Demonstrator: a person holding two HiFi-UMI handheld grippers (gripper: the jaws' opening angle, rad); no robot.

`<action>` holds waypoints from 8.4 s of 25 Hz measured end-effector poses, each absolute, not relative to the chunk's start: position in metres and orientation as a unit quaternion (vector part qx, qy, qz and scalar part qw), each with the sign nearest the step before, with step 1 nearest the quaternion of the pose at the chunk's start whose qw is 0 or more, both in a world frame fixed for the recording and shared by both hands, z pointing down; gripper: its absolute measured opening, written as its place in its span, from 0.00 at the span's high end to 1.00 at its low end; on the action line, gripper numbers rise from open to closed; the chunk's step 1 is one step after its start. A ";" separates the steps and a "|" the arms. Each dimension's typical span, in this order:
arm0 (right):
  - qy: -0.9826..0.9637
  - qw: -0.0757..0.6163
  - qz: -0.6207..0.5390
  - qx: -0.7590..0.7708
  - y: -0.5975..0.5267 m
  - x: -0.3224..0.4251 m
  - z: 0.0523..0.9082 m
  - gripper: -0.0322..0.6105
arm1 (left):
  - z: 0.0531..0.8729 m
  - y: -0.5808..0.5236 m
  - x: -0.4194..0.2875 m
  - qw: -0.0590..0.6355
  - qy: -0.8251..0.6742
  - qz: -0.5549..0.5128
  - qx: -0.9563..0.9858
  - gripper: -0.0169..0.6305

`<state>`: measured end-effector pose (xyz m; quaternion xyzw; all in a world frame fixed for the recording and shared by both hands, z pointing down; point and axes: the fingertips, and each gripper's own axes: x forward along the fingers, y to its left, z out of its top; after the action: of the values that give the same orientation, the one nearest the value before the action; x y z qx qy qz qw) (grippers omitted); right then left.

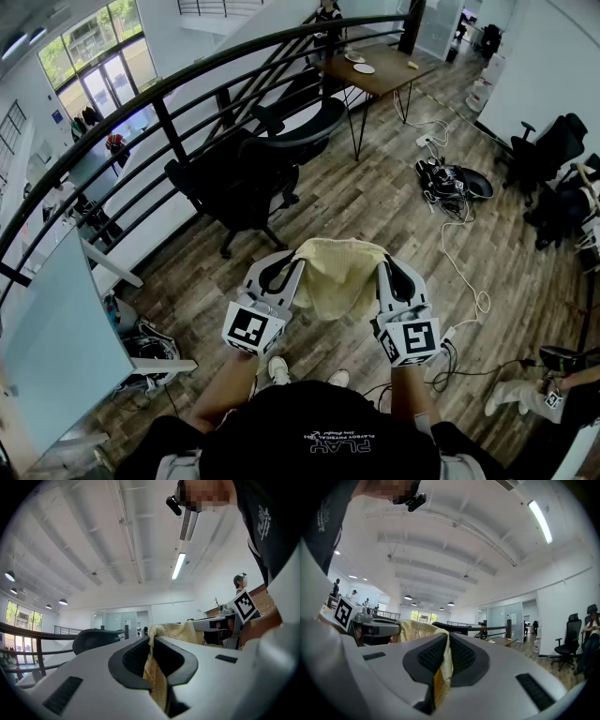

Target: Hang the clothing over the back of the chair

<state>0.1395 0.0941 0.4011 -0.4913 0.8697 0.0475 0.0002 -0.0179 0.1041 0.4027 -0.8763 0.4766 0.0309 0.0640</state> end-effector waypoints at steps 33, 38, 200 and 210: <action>0.871 0.029 0.073 -0.484 0.127 0.073 0.402 0.91 | 0.402 0.130 -0.078 0.028 0.465 0.059 -0.883 0.92; 0.862 0.032 0.066 -0.501 0.135 0.061 0.407 0.91 | 0.406 0.132 -0.091 0.033 0.455 0.054 -0.888 0.92; 0.941 0.075 0.325 -0.055 -0.341 -0.057 0.279 0.91 | 0.281 -0.232 -0.160 0.181 0.750 -0.073 -0.631 0.92; 0.919 0.053 0.387 -0.050 -0.358 -0.082 0.274 0.91 | 0.282 -0.254 -0.180 0.173 0.742 -0.085 -0.642 0.92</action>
<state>-0.0821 -0.3583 0.2737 -0.0501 0.9192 0.3869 0.0532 -0.1801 -0.2536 0.2816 -0.6416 0.7425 -0.0853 0.1726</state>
